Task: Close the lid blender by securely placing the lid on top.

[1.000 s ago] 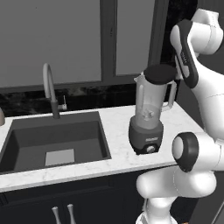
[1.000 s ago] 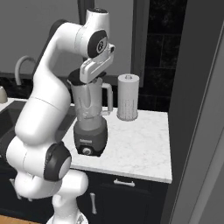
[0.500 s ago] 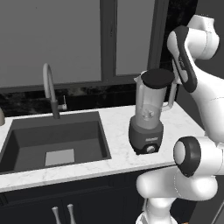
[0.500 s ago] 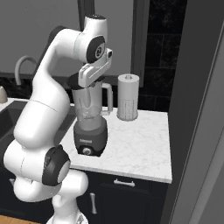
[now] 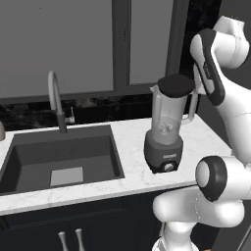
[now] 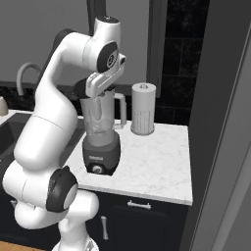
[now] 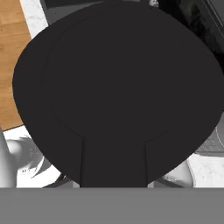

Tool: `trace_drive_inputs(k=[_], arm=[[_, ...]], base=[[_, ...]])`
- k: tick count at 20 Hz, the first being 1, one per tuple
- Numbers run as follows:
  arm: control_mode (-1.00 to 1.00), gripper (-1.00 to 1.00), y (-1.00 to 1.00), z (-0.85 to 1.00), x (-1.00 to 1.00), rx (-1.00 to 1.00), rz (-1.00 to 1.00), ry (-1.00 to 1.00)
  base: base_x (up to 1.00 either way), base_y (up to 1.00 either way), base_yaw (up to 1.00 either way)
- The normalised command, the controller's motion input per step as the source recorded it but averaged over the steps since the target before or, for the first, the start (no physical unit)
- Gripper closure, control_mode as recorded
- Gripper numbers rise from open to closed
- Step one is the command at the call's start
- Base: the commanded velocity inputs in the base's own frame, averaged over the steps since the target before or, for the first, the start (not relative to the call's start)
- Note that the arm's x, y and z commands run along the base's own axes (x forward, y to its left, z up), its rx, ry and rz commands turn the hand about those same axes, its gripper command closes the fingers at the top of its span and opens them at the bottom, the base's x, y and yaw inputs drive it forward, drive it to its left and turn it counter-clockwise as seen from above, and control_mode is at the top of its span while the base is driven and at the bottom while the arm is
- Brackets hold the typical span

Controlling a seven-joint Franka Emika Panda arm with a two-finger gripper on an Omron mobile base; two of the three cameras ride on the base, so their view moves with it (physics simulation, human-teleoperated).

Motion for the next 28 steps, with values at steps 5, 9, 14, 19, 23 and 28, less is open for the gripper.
trace_drive_inputs(k=[5, 9, 14, 19, 23, 28], arm=[[-1.00, 1.00, -0.05, 0.67, 0.26, 0.10, 0.00, -0.04], [-1.00, 1.00, -0.05, 0.02, 0.46, 0.00, 0.00, 0.10], [-1.00, 1.00, 0.00, -0.25, 0.21, 0.00, 0.00, 0.07], [-1.00, 1.00, 0.00, -0.32, 0.12, 0.00, 0.00, 0.04], [-1.00, 1.00, 0.00, -0.32, 0.00, 0.00, 0.01, 0.00], [-1.00, 1.00, 0.00, -0.20, 0.00, -0.01, 0.02, 0.00]], base=[[0.00, 0.00, 0.00], [0.00, 0.00, 0.00], [0.00, 0.00, 0.00], [0.00, 0.00, 0.00], [0.00, 0.00, 0.00], [0.00, 0.00, 0.00]])
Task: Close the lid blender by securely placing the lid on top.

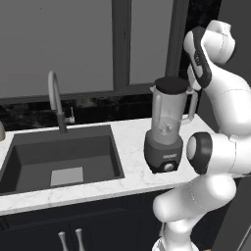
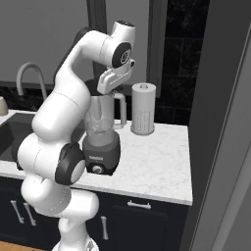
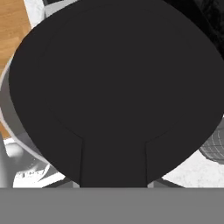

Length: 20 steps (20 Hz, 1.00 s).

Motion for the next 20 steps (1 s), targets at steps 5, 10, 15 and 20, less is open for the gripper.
trace_drive_inputs(k=[5, 10, 15, 20], arm=[[-1.00, 1.00, 0.04, -0.07, 0.00, -0.01, 0.02, 0.02], [-1.00, 1.00, 0.04, -0.01, 0.00, 0.00, 0.00, 0.02], [-1.00, 1.00, 0.03, 0.00, 0.13, 0.00, 0.00, 0.00], [-1.00, 1.00, 0.00, 0.00, 0.11, 0.00, 0.00, 0.00]], base=[[0.00, 0.00, 0.00], [0.00, 0.00, 0.00], [0.00, 0.00, 0.00], [0.00, 0.00, 0.00]])
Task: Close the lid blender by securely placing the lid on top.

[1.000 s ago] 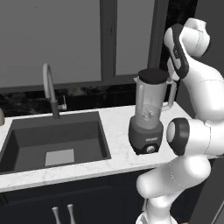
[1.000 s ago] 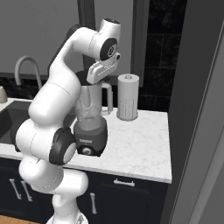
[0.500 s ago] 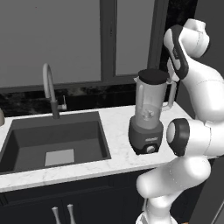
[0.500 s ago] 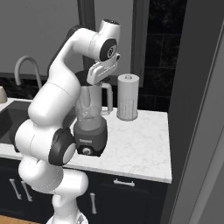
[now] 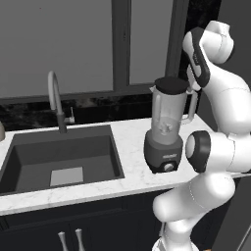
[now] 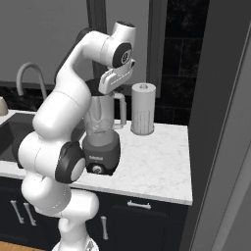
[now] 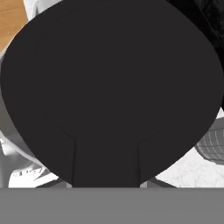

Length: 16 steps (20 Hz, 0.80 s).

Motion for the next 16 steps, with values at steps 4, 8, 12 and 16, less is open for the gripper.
trace_drive_inputs(k=[4, 8, 12, 16], arm=[[-1.00, 1.00, 0.00, 0.00, 0.17, 0.00, 0.00, 0.00], [-1.00, 1.00, 0.04, 0.00, 0.25, 0.00, 0.00, 0.00], [-1.00, 1.00, 0.22, 0.00, 0.00, 0.00, 0.00, 0.00], [-1.00, 1.00, 0.35, 0.00, 0.00, 0.00, 0.01, 0.00]], base=[[0.00, 0.00, 0.00], [0.00, 0.00, 0.00], [0.00, 0.00, 0.00], [0.00, 0.00, 0.00]])
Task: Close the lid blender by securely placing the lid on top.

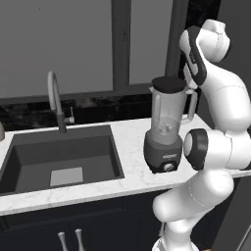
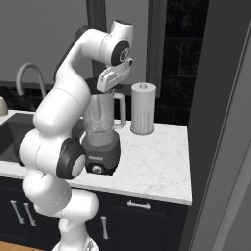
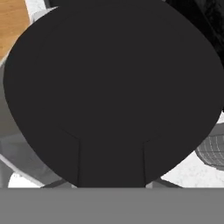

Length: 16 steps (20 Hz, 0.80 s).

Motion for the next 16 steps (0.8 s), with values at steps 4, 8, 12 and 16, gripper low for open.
trace_drive_inputs(k=[4, 8, 12, 16], arm=[[-1.00, 1.00, 0.18, 0.00, 0.00, 0.00, 0.04, 0.00], [-1.00, 1.00, 0.00, -0.09, -0.04, -0.01, 0.10, 0.00], [-1.00, 1.00, -0.01, 0.00, -0.38, 0.00, 0.17, -0.03], [-1.00, 1.00, 0.00, 0.00, -0.29, 0.00, 0.14, 0.00]], base=[[0.00, 0.00, 0.00], [0.00, 0.00, 0.00], [0.00, 0.00, 0.00], [0.00, 0.00, 0.00]])
